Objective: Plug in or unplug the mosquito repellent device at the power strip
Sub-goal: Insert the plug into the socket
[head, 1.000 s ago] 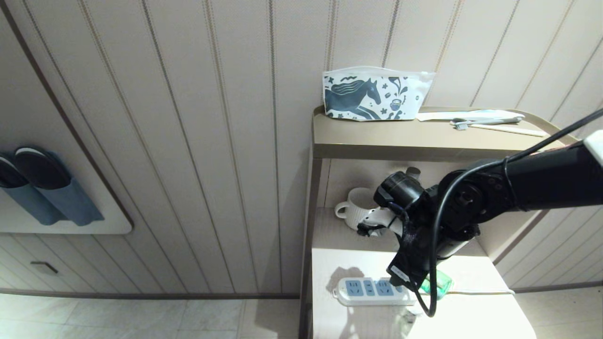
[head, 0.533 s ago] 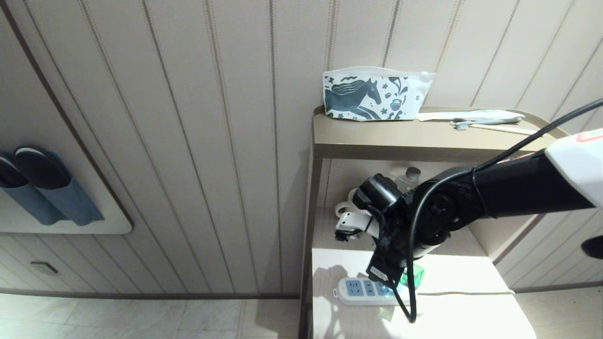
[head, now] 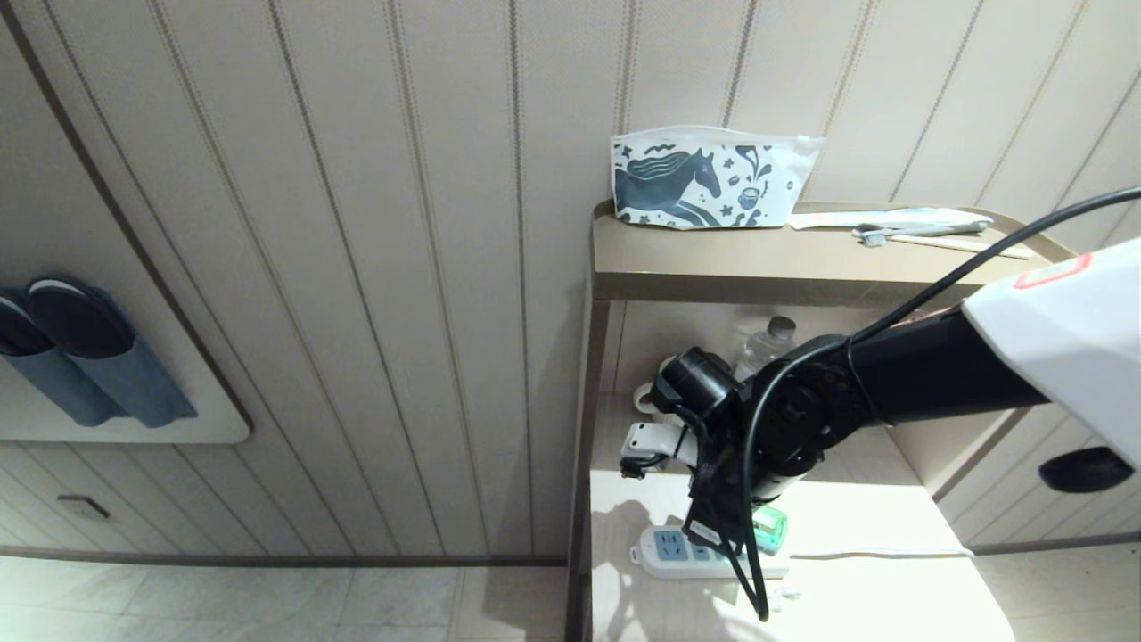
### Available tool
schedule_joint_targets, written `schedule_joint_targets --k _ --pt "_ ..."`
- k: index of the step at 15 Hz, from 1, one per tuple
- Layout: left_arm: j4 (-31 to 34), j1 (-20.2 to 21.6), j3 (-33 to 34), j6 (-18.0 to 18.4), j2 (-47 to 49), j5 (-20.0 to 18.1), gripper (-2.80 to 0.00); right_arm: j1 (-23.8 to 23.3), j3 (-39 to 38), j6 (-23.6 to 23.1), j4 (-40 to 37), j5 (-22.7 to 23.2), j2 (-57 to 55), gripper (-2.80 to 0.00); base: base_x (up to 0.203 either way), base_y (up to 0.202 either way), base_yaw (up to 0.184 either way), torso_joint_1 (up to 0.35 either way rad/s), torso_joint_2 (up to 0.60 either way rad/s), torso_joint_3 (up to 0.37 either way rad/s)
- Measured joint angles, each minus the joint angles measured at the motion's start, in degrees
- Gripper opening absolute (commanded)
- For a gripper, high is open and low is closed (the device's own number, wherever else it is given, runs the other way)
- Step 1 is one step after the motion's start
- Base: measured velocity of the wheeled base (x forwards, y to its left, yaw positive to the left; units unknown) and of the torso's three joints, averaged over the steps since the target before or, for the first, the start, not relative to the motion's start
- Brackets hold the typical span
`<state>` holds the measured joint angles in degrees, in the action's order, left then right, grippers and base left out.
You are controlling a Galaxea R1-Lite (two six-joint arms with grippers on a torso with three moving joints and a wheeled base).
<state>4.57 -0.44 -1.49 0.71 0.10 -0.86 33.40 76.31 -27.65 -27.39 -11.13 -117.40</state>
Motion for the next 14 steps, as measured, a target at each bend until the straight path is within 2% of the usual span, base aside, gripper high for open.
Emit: schedule_joint_targets --k 7,9,14 --pt "0.00 0.00 0.00 -0.02 0.00 -0.02 -2.80 2.08 -3.87 2.80 1.53 -0.05 1.73 -2.80 0.000 0.000 0.000 0.000 0.00 0.000" --pt "0.00 0.00 0.00 -0.01 0.00 0.01 -2.80 2.17 -4.76 2.71 4.13 -0.05 2.77 -2.80 0.000 0.000 0.000 0.000 0.00 0.000" --pt "0.00 0.00 0.00 0.00 0.00 0.02 -2.80 -1.30 1.59 -2.95 4.62 0.64 3.17 -2.80 0.000 0.000 0.000 0.000 0.00 0.000"
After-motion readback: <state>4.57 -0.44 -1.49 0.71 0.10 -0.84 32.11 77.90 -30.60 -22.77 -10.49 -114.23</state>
